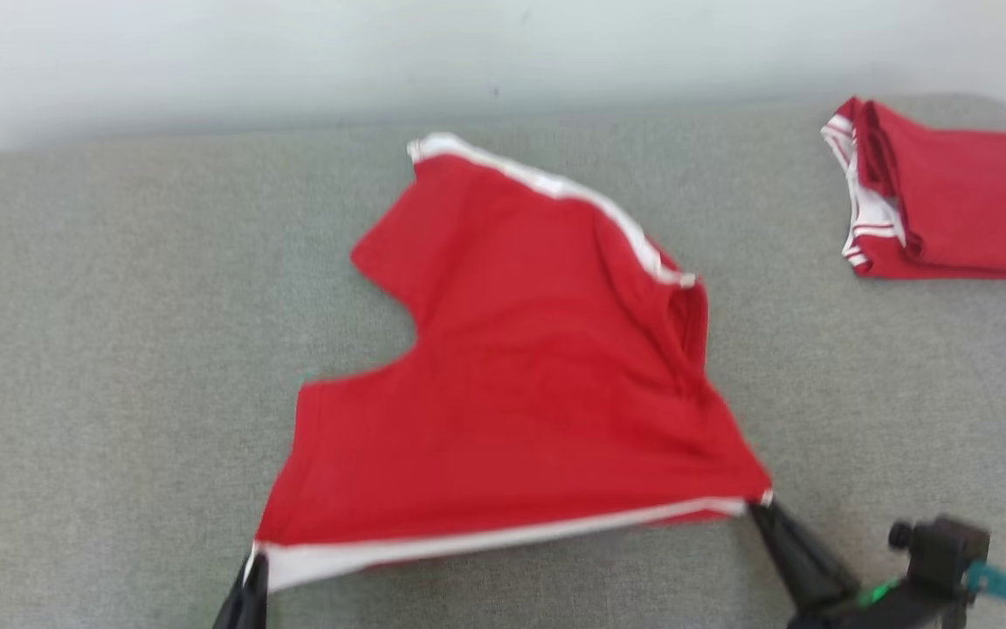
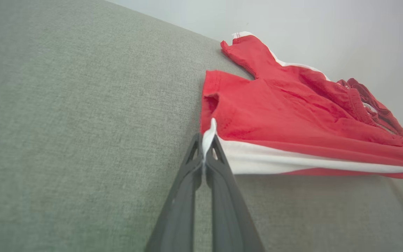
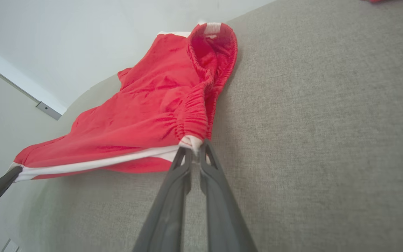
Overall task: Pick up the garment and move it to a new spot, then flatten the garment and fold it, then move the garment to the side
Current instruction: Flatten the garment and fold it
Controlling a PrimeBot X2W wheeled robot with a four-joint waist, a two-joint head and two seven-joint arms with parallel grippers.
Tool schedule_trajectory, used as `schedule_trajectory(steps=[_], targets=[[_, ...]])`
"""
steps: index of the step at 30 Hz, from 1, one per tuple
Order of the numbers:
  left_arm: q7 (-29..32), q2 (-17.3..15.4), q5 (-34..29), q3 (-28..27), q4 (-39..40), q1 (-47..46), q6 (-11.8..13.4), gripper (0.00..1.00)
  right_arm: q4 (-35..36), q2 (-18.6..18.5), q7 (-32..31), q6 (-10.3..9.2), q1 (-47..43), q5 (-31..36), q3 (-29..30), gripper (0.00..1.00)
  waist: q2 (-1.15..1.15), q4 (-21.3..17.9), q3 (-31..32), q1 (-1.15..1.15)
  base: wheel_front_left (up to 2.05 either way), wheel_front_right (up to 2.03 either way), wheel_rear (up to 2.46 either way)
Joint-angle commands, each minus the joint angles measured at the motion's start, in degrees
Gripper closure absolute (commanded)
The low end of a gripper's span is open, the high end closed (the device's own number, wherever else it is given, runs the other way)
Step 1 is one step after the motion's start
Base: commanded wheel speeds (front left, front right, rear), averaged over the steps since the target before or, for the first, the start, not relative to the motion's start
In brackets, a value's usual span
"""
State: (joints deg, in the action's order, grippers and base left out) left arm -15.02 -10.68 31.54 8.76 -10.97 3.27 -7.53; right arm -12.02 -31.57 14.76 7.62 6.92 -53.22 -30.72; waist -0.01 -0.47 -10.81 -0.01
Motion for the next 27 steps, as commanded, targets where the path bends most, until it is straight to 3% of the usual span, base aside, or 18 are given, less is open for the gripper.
schedule_trajectory(steps=[1, 14, 18, 22, 27], targets=[[-0.2, -0.1, -1.0, -1.3, -0.6, 2.6, 0.3, 1.00, 0.7, 0.4, -0.3, -0.28, -2.9, 0.3, 1.1, 1.00, 0.01, -0.1, 2.6, 0.01, 0.00, 0.00, 0.00], [-0.2, 0.5, -3.6, -3.7, 1.2, 10.4, 0.2, 1.00, 7.2, 2.9, -5.3, -0.28, -16.2, 2.8, 5.5, 1.00, 0.01, -0.8, 6.3, 0.01, 0.00, 0.00, 0.00], [-0.2, -0.4, -5.0, -3.8, 2.6, 8.9, 0.2, 1.00, 9.6, 3.9, -6.0, -0.27, -15.9, 4.0, 5.1, 1.00, 0.01, -1.2, 6.2, 0.01, 0.00, 0.00, 0.00], [-0.2, -2.9, -6.1, -3.0, 4.2, 5.7, 0.2, 1.00, 12.2, 4.7, -6.0, -0.25, -14.9, 5.4, 4.5, 1.00, 0.01, -1.9, 6.0, 0.01, 0.00, 0.00, 0.00], [-0.2, -8.5, -6.1, -0.4, 5.5, -0.9, 0.2, 1.00, 13.7, 5.2, -5.6, -0.24, -12.2, 6.4, 3.4, 1.00, 0.01, -3.5, 5.0, 0.01, 0.00, 0.00, 0.00]])
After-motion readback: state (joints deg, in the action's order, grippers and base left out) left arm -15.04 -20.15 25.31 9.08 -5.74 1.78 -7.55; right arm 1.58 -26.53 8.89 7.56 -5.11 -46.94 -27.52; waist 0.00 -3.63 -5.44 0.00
